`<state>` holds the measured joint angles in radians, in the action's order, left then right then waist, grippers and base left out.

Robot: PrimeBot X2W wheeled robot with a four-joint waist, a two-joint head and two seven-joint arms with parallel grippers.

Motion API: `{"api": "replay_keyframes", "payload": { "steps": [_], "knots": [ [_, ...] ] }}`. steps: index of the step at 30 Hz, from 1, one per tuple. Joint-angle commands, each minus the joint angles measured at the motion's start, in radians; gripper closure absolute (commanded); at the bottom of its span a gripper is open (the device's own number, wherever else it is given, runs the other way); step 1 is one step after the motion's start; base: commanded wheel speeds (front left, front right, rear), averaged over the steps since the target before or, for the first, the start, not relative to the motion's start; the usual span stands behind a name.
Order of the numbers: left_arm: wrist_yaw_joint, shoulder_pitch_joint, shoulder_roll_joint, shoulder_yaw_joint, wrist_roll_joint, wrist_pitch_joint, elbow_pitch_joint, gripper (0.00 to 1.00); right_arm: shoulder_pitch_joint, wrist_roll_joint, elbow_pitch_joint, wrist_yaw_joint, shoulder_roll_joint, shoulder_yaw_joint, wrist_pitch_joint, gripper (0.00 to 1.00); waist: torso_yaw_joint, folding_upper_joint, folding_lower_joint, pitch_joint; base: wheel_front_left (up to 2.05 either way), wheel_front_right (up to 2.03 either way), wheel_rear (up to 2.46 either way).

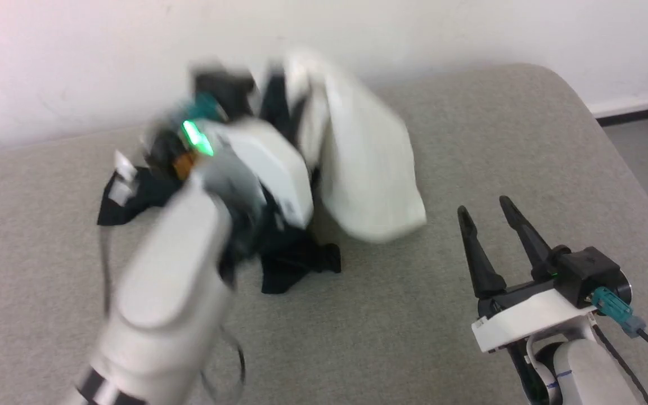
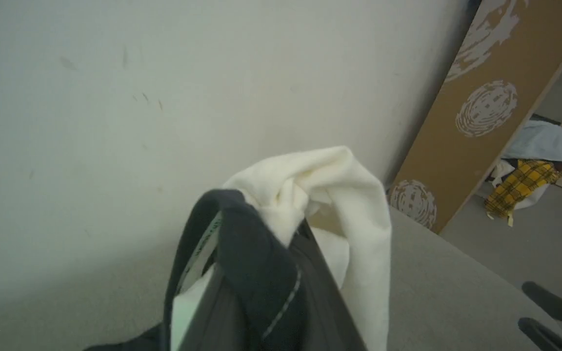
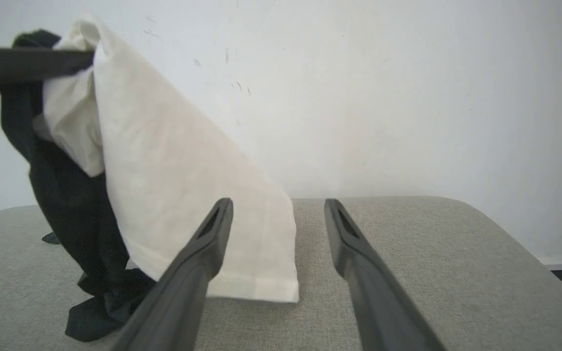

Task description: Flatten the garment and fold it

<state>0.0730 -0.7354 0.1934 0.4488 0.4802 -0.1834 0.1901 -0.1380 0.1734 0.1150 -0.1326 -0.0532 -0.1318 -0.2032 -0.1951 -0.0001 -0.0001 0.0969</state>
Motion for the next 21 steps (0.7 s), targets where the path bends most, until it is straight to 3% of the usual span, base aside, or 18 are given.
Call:
{"api": "replay_keyframes", "payload": {
  "steps": [1,9,12,15,21],
  "knots": [
    [-0.003,0.076,-0.018,0.033,0.025,-0.033,0.059,1.0,-0.001,0.01,0.001,0.002,0.003,-0.004,-0.002,0.0,-0.026,0.0001,0.0001,0.021,0.0,0.0,0.0],
    [-0.022,0.234,-0.068,0.145,0.057,-0.135,0.286,1.0,-0.01,0.006,0.007,0.002,0.003,-0.012,0.001,0.0,-0.032,0.0001,0.0001,0.031,0.0,0.0,0.0],
    [-0.024,0.262,-0.085,0.162,0.076,-0.161,0.331,0.0,-0.005,0.006,0.011,0.002,0.003,-0.024,0.006,0.0,-0.021,0.0001,0.0001,0.02,0.0,0.0,0.0],
    [-0.028,0.286,-0.095,0.156,0.105,-0.162,0.33,0.0,-0.002,0.008,0.012,0.002,0.003,-0.033,0.009,0.0,-0.008,0.0001,0.0001,0.008,0.0,0.0,0.0],
    [0.01,0.362,-0.076,0.079,0.125,0.003,0.204,0.0,0.012,0.003,0.002,0.002,0.003,-0.033,0.016,0.0,0.026,0.0001,0.0001,-0.011,0.0,0.0,0.0]
  ]
}}
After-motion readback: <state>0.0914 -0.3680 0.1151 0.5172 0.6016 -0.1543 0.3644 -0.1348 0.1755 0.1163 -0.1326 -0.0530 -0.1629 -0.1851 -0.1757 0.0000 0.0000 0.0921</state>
